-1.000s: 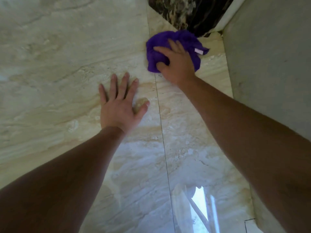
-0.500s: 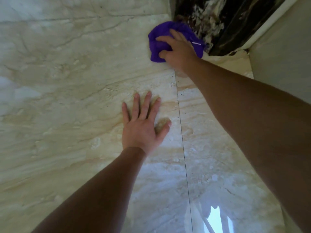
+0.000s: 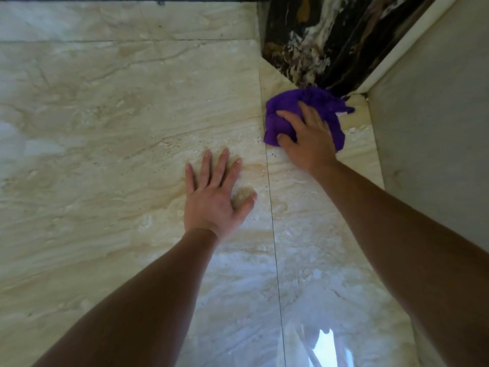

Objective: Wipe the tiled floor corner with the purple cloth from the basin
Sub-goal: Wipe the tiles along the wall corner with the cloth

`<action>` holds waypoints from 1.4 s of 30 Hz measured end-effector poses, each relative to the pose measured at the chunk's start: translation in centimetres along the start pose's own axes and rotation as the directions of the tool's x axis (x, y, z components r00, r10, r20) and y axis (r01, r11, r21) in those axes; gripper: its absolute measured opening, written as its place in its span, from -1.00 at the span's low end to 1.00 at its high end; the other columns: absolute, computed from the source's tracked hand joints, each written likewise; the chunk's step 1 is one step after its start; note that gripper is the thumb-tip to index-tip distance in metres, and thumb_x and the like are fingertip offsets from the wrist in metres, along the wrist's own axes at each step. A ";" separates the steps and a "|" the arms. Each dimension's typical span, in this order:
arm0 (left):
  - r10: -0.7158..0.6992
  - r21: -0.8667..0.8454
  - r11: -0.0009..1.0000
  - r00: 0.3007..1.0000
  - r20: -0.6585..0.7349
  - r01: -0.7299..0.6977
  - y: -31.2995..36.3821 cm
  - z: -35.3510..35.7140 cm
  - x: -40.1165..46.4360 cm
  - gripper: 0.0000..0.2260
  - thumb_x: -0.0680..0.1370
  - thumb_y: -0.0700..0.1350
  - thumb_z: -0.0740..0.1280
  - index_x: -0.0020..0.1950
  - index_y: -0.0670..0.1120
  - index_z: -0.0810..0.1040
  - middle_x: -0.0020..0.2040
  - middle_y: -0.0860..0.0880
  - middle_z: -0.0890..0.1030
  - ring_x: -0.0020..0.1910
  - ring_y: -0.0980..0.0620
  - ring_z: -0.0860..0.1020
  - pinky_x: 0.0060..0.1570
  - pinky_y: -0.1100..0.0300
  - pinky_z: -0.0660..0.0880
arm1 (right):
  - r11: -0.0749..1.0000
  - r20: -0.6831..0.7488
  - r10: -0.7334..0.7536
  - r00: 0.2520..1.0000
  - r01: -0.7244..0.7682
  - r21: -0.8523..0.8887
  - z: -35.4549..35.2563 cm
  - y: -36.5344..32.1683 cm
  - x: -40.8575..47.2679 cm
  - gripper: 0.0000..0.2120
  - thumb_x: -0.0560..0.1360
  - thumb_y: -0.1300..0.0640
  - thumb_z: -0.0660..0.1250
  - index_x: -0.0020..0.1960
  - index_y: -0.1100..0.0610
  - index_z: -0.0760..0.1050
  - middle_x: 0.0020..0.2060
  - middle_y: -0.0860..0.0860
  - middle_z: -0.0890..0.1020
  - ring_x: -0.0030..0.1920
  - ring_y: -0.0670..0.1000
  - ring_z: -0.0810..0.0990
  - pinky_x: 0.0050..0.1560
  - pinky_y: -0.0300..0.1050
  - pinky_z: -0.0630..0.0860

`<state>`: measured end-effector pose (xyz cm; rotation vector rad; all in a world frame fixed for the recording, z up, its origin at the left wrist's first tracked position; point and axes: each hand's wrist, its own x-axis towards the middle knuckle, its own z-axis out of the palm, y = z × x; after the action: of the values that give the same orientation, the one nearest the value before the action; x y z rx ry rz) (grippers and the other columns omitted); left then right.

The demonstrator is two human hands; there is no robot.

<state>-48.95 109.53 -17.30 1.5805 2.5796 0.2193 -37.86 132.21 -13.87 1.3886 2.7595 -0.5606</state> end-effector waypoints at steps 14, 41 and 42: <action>0.006 0.024 1.000 1.000 0.000 -0.006 -0.2 0.3 0.2 -0.32 0.59 0.41 -0.08 0.64 0.12 0.10 0.68 0.05 0.06 0.67 -0.13 -0.05 0.55 -0.34 -0.05 | 0.997 0.031 -0.069 0.997 0.068 0.025 0.4 -3.5 5.7 -0.44 0.52 -0.18 0.18 0.52 -0.25 0.22 0.63 0.02 0.10 0.61 0.11 0.05 0.56 0.17 -0.01; 0.017 -0.014 1.000 1.000 -0.021 -0.017 -0.3 0.1 0.2 -0.34 0.59 0.40 -0.01 0.62 0.13 0.14 0.68 0.04 0.09 0.66 -0.14 -0.03 0.56 -0.33 -0.07 | 0.974 -0.126 0.173 0.977 -0.189 -0.122 -2.6 7.8 -6.2 -0.42 0.49 -0.24 0.16 0.48 -0.12 0.30 0.53 0.18 0.28 0.50 0.26 0.25 0.39 0.23 0.29; 0.013 -0.011 1.000 1.000 -0.018 -0.014 -0.3 0.2 0.1 -0.33 0.59 0.41 -0.01 0.63 0.13 0.13 0.68 0.04 0.09 0.66 -0.14 -0.04 0.56 -0.33 -0.07 | 0.973 -0.135 0.186 0.973 -0.202 -0.115 -2.1 7.7 -7.3 -0.42 0.49 -0.23 0.16 0.48 -0.12 0.30 0.53 0.18 0.28 0.50 0.26 0.25 0.38 0.24 0.29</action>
<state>-49.26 109.48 -17.57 1.5997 2.5768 0.2494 -27.14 131.40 -13.13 1.6897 2.6494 -0.2942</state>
